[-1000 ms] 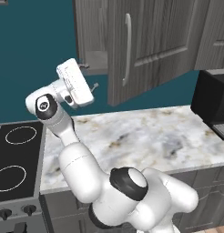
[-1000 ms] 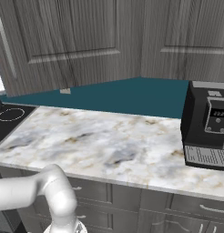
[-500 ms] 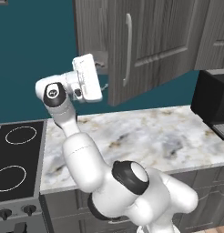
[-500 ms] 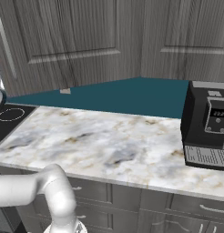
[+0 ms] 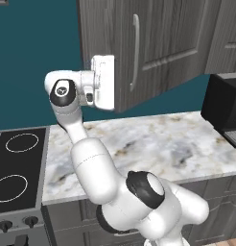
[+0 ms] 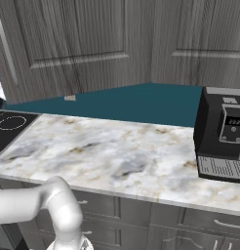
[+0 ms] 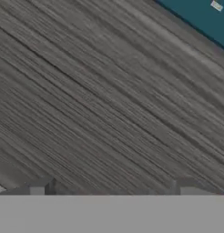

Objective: Open the cabinet and move the ladle to the pot. Then close the cabinet.

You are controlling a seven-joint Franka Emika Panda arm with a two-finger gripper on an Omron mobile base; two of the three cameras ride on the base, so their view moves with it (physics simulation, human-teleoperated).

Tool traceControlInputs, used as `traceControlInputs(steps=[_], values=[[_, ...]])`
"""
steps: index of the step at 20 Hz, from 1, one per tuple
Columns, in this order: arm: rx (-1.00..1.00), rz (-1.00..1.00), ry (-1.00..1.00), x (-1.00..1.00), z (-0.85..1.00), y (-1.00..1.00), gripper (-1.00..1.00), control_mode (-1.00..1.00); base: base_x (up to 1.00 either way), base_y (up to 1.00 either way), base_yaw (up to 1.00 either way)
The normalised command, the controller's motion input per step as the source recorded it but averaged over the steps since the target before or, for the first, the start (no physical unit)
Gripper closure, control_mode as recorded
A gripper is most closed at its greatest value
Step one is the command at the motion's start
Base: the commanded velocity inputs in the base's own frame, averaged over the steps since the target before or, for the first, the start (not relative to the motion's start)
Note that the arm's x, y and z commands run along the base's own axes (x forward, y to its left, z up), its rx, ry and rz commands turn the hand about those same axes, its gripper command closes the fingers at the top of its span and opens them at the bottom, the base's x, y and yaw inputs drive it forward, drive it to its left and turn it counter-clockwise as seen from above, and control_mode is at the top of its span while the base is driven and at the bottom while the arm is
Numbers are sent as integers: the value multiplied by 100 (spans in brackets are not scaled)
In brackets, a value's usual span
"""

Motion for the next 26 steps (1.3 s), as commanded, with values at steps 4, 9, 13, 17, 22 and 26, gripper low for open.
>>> traceControlInputs(steps=[4, 9, 13, 17, 22, 26], values=[[7, -19, -25, -76, 0, -15, -100, -100, 0, 0, 0], [19, -18, -21, -47, 4, -61, -100, -100, 0, 0, 0], [32, -1, -18, -8, 4, -100, -100, -100, 0, 0, 0], [31, 0, -29, -57, 0, -100, -100, -100, 0, 0, 0], [23, -4, -46, -88, 0, -74, -100, -100, 0, 0, 0], [5, -8, -52, -100, -8, -74, -100, -100, 0, 0, 0]])
